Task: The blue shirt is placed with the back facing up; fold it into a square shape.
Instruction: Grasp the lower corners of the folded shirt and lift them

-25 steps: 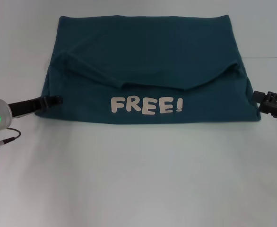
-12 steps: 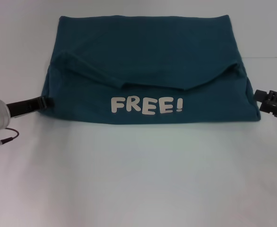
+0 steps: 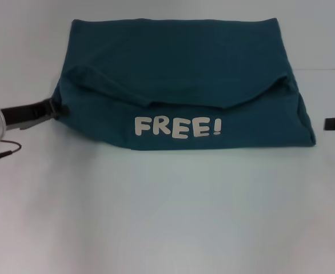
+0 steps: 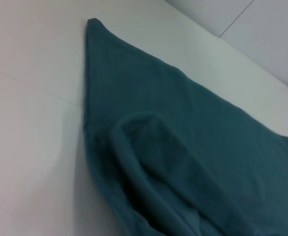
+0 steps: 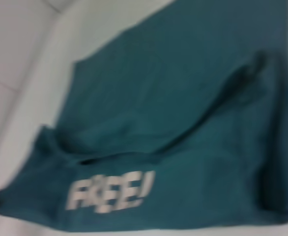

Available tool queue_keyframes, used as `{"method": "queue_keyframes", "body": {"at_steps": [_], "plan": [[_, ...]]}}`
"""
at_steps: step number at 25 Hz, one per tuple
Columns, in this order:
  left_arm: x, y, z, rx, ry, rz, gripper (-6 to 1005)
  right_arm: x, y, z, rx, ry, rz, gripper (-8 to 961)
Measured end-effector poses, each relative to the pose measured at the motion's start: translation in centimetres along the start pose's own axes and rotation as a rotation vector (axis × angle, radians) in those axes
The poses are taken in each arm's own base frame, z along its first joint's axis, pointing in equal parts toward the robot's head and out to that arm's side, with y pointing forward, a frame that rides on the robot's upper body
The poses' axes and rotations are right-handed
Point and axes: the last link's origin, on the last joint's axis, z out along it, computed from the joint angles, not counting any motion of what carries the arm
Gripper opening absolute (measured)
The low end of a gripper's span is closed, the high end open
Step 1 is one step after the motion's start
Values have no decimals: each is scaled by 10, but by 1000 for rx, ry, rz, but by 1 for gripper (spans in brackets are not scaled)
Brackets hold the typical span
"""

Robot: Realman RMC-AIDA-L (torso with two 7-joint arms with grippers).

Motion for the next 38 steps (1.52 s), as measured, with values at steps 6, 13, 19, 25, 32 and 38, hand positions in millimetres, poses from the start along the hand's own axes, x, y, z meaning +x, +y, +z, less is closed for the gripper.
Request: {"method": "queue_keyframes", "body": {"at_steps": [6, 13, 19, 25, 32, 38], "plan": [[13, 7, -3, -21, 7, -3, 36, -24, 3, 9, 174, 44, -71, 825], [16, 8, -3, -21, 14, -3, 36, -19, 15, 52, 265, 89, -187, 824], [17, 7, -4, -19, 17, 0, 35, -17, 22, 70, 274, 65, -199, 824], [17, 7, -4, -18, 19, 1, 35, -15, 25, 82, 274, 61, -197, 789], [17, 7, -4, -17, 20, -4, 35, -13, 26, 89, 282, 56, -170, 706], [17, 7, -3, -17, 18, -3, 35, -13, 24, 90, 291, 48, -171, 540]]}}
